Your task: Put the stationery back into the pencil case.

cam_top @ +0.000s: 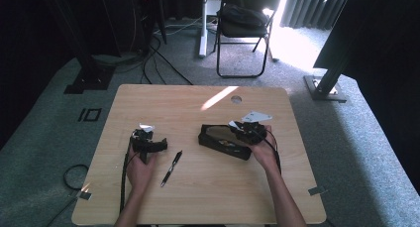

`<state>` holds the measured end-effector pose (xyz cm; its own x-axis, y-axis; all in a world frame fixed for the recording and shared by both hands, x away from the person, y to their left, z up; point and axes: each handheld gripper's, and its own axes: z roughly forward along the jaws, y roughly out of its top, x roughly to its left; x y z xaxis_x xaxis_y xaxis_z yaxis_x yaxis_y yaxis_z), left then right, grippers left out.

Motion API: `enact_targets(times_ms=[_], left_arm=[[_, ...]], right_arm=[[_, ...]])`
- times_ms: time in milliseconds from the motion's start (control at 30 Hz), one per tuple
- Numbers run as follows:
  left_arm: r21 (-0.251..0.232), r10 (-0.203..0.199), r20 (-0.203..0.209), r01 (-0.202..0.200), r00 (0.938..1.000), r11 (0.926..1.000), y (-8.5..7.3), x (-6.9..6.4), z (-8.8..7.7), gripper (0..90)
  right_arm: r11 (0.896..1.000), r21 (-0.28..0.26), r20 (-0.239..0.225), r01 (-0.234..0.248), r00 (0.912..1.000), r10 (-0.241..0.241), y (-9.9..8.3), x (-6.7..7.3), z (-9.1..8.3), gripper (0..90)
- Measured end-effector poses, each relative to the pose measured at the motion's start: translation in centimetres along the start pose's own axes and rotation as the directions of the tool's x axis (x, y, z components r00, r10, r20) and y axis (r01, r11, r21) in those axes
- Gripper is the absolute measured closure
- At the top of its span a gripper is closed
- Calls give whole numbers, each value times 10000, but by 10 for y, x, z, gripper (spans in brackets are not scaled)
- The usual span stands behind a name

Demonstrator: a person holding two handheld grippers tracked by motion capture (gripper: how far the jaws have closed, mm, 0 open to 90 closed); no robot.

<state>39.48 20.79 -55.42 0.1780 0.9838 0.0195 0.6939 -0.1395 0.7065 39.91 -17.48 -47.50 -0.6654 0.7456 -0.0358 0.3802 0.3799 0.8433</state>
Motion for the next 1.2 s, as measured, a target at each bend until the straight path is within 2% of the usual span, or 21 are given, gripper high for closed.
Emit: enact_targets(times_ms=[333, 633, 1033, 1200], left_arm=[[0, -2, -2, 2, 10000, 10000, 0, 0, 0, 84], [0, -1, -1, 1, 10000, 10000, 0, 0, 0, 83], [1, 0, -2, 0, 10000, 10000, 0, 0, 0, 83], [-1, -3, 0, 3, 10000, 10000, 0, 0, 0, 84]], right_arm=[[10000, 68, -19, -56, 10000, 56, -2, -3, 4, 713], [9998, 145, -238, -118, 9996, 122, -4, -4, 9, 712], [9997, 199, -551, 104, 9984, -93, -6, 2, 14, 709], [9990, 374, -676, 236, 9975, -210, -7, 3, 16, 708]])
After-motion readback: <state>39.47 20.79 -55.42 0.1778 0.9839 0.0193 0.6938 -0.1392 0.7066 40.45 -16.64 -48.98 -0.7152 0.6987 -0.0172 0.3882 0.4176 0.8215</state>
